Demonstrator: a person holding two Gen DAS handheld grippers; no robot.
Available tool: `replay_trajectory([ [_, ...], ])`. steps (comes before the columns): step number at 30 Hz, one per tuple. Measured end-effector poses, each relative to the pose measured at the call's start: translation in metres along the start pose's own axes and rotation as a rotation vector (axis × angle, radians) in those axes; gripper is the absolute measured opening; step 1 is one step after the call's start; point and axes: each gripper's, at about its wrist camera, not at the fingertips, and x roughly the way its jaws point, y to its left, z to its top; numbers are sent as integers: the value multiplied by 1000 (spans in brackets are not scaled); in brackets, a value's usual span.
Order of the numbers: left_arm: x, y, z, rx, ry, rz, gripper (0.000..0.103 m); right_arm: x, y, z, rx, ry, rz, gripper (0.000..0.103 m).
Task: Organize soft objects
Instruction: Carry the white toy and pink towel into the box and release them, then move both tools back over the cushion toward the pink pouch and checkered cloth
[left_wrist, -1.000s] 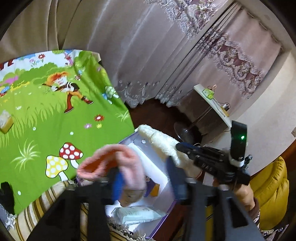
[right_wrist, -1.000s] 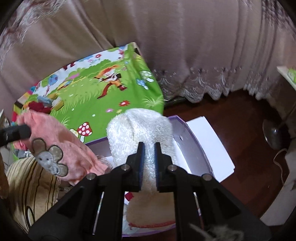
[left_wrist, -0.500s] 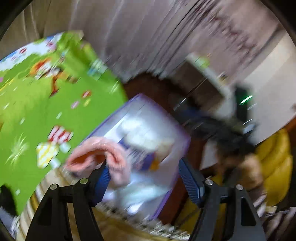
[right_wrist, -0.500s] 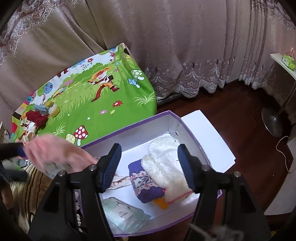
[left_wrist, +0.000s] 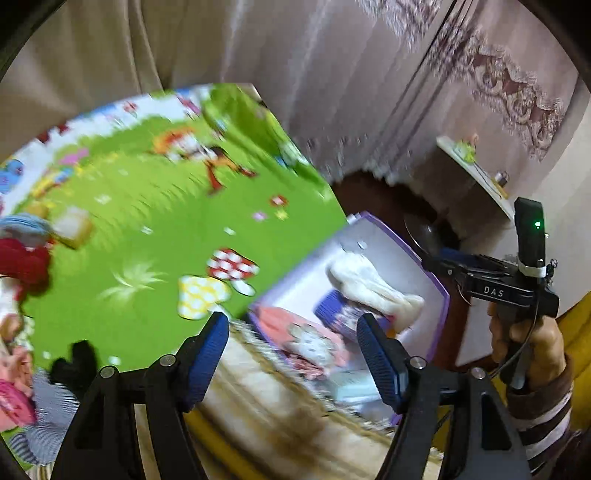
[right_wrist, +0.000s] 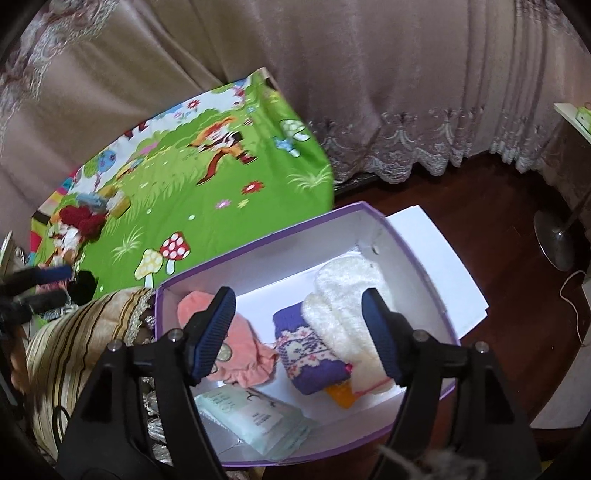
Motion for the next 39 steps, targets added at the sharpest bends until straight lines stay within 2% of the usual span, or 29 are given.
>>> replay_trajectory([
  [2,-13,11,-8,-3,-37,39,73,2,6,-1,-2,5,13,74],
  [7,-35,39,-37,-85,-54,52,73,7,22,-3,-11,19,33,74],
  [12,-59,69,-63,-175,-99,96,73,9,51,-4,-57,17,62,74],
  [17,-96,113,-89,-253,-160,213,73,9,86,-4,-131,12,88,74],
  [20,-113,149,-108,-336,-170,283,73,14,109,-4,-181,32,140,74],
  [24,-129,190,-128,-429,-157,356,73,25,137,-4,-222,63,175,74],
  [30,-120,224,-132,-473,-91,434,73,40,179,-3,-289,101,211,74],
  [35,-97,246,-126,-488,-5,473,73,51,212,-4,-352,137,242,78],
  [39,-78,267,-120,-544,56,457,76,58,233,-5,-392,156,257,78],
])
